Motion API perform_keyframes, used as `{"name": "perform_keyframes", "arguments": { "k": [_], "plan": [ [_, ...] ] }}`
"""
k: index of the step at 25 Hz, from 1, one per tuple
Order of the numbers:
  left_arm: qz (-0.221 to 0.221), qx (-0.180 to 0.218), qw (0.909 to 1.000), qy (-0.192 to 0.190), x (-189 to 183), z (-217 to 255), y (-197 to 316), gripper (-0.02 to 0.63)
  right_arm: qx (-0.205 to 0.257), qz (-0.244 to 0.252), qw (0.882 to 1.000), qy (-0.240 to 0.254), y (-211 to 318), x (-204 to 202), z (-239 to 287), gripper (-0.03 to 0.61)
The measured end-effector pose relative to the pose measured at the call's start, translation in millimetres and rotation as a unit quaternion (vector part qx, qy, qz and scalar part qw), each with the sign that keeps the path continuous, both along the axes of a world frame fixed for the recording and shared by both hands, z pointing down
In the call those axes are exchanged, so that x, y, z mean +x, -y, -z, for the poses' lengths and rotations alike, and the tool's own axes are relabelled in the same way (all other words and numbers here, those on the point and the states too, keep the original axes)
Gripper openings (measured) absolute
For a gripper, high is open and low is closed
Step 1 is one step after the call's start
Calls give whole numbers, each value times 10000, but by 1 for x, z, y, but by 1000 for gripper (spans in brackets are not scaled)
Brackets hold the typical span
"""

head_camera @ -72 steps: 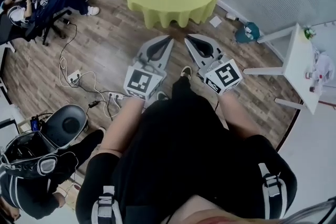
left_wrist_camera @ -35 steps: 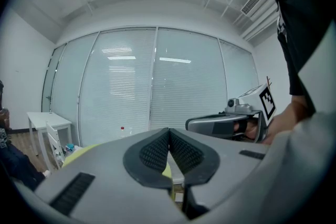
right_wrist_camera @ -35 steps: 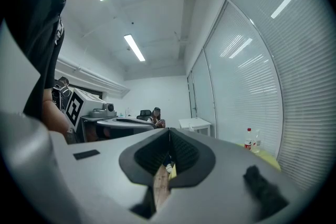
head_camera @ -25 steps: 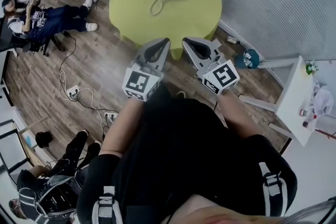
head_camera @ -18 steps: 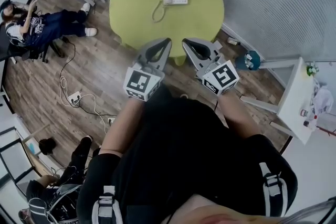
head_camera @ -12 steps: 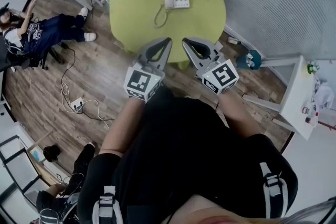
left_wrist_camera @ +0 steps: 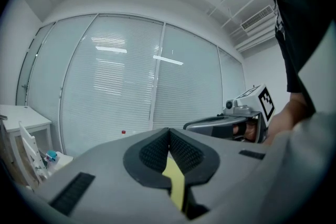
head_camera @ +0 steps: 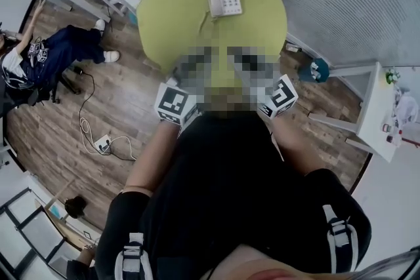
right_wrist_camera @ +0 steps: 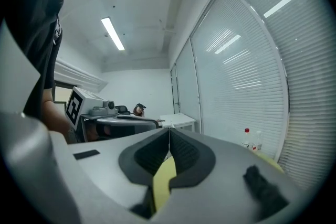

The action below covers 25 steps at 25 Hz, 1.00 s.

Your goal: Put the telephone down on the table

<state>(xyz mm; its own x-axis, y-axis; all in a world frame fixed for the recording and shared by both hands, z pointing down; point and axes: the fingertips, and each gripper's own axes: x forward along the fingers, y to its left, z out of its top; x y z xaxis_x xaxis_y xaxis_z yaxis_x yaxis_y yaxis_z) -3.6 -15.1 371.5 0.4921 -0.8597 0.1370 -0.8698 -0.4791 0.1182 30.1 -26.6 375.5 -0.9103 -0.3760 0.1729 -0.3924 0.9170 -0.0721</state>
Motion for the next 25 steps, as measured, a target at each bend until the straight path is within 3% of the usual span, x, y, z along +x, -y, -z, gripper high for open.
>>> {"name": "perform_keyframes", "arguments": {
  "k": [6, 10, 18, 25],
  "plan": [
    [-2, 157, 9998, -148, -19, 2, 14, 11, -52, -147, 9998, -121, 13, -13, -8, 17],
    [76, -81, 9999, -111, -28, -13, 25, 11, -106, -139, 9997, -156, 26, -19, -15, 18],
    [147, 153, 9997, -100, -36, -15, 75, 12, -193, -13, 9995, -241, 80, -33, -31, 17],
    [348, 71, 9993, 66, -45, -32, 122, 12, -337, 21, 9978, -563, 136, -44, -60, 18]
  ]
}}
